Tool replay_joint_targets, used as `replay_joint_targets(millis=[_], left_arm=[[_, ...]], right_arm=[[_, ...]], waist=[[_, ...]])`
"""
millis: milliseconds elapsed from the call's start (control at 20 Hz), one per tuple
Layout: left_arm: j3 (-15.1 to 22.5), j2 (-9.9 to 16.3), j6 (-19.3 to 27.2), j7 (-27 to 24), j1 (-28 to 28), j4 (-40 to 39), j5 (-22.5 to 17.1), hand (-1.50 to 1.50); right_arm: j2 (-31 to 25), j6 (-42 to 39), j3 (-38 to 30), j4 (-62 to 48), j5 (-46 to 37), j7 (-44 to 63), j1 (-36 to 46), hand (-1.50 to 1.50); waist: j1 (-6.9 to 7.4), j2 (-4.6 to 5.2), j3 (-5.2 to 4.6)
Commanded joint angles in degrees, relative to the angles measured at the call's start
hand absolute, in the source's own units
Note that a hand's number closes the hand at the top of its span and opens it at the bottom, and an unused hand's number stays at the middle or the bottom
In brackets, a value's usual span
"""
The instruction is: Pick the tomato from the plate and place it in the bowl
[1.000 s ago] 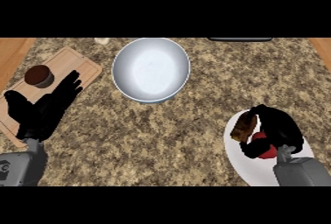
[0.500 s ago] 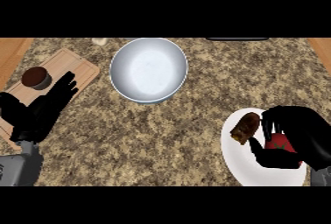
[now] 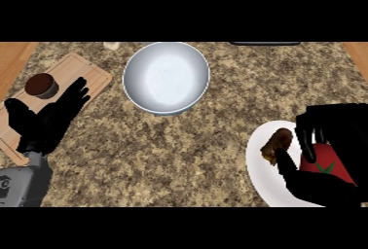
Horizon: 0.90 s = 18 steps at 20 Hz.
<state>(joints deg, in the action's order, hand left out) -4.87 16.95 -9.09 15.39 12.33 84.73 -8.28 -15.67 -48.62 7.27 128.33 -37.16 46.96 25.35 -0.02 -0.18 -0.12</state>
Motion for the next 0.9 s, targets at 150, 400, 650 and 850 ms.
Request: replay_joint_targets(millis=[150, 400, 650, 850], left_arm=[[-1.6, 1.1, -2.3, -1.8, 0.4, -2.0, -0.6, 0.0], [-1.1, 0.0, -1.3, 2.0, 3.1, -1.4, -1.0, 0.0], [0.3, -1.3, -0.9, -1.6, 0.6, -1.4, 1.5, 0.0], [-0.3, -0.9, -1.7, -0.3, -0.4, 0.9, 0.5, 0.0]], right_arm=[[12.1, -3.8, -0.2, -4.5, 4.9, 15.3, 15.7, 1.5], [15.4, 1.0, -0.8, -11.8, 6.5, 19.8, 25.2, 1.5], [15.6, 9.2, -0.6, -25.0, 2.7, 16.4, 34.7, 1.5], [15.6, 13.3, -2.0, -31.7, -0.1, 13.6, 40.3, 1.5]], waist=[[0.15, -0.01, -0.02], [0.16, -0.05, 0.01], [0.97, 0.28, 0.0], [1.04, 0.21, 0.06]])
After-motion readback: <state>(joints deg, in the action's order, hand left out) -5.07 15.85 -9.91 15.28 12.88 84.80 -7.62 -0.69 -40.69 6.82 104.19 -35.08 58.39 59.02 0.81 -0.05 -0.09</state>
